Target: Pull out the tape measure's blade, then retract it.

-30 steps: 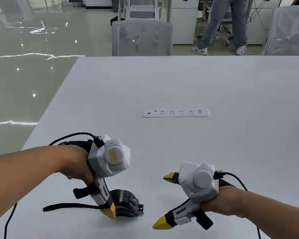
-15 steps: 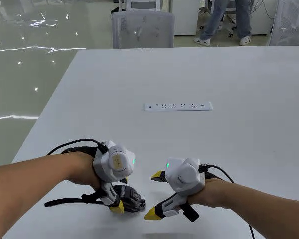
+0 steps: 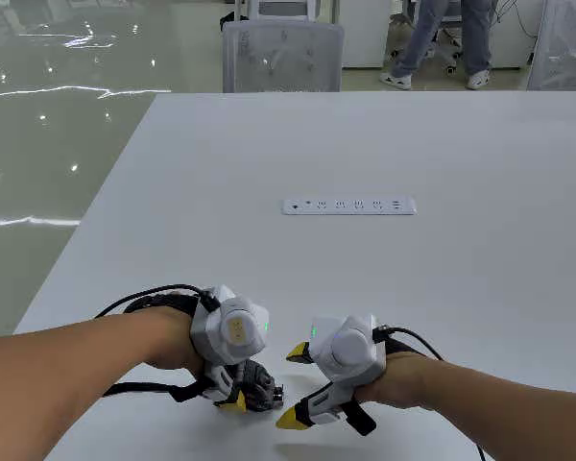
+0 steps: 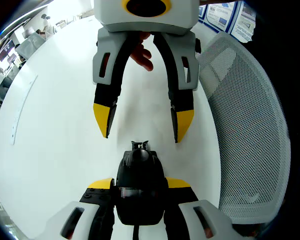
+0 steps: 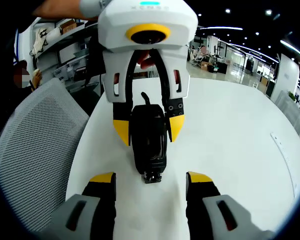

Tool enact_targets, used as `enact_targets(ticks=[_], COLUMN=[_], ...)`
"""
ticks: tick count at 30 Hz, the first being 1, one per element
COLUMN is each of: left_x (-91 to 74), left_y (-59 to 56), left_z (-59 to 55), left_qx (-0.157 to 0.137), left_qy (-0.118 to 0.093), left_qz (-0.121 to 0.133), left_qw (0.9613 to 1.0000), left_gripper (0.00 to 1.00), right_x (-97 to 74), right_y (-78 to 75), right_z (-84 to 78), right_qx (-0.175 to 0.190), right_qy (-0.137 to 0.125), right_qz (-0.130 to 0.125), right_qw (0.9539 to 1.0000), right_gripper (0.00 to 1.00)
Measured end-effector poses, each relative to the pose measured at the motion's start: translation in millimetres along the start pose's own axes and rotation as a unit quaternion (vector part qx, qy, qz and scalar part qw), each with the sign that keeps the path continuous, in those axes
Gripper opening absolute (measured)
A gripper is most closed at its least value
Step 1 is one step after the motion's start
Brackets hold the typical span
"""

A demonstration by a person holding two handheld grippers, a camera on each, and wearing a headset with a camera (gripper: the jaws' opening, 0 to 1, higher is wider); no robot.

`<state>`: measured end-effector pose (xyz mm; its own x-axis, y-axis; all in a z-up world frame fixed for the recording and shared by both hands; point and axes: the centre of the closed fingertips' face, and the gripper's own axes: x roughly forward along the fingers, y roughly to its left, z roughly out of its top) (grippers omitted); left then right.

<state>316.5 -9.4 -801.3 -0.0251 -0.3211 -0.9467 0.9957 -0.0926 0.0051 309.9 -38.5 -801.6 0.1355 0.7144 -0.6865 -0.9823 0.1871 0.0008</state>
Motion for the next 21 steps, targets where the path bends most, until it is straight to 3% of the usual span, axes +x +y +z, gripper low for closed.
enact_targets(ticks=[9, 21], left_x=[0.0, 0.0], left_y=[0.9, 0.4], left_z=[-0.3, -0.5], left_qx=[-0.005, -0.008], left_qy=[-0.002, 0.001], left_qz=[0.004, 0.003], left_qw=[1.0000, 1.0000], left_gripper=[0.35, 0.35], right_x=[4.7, 15.4], right_y=[-2.0, -3.2], right_z=[-3.7, -9.1], right_qx=[-0.014, -0.039], right_qy=[0.015, 0.037], right_qz=[-0.001, -0.006], right_qw=[0.9998, 0.9986], right_gripper=[0.36, 0.23])
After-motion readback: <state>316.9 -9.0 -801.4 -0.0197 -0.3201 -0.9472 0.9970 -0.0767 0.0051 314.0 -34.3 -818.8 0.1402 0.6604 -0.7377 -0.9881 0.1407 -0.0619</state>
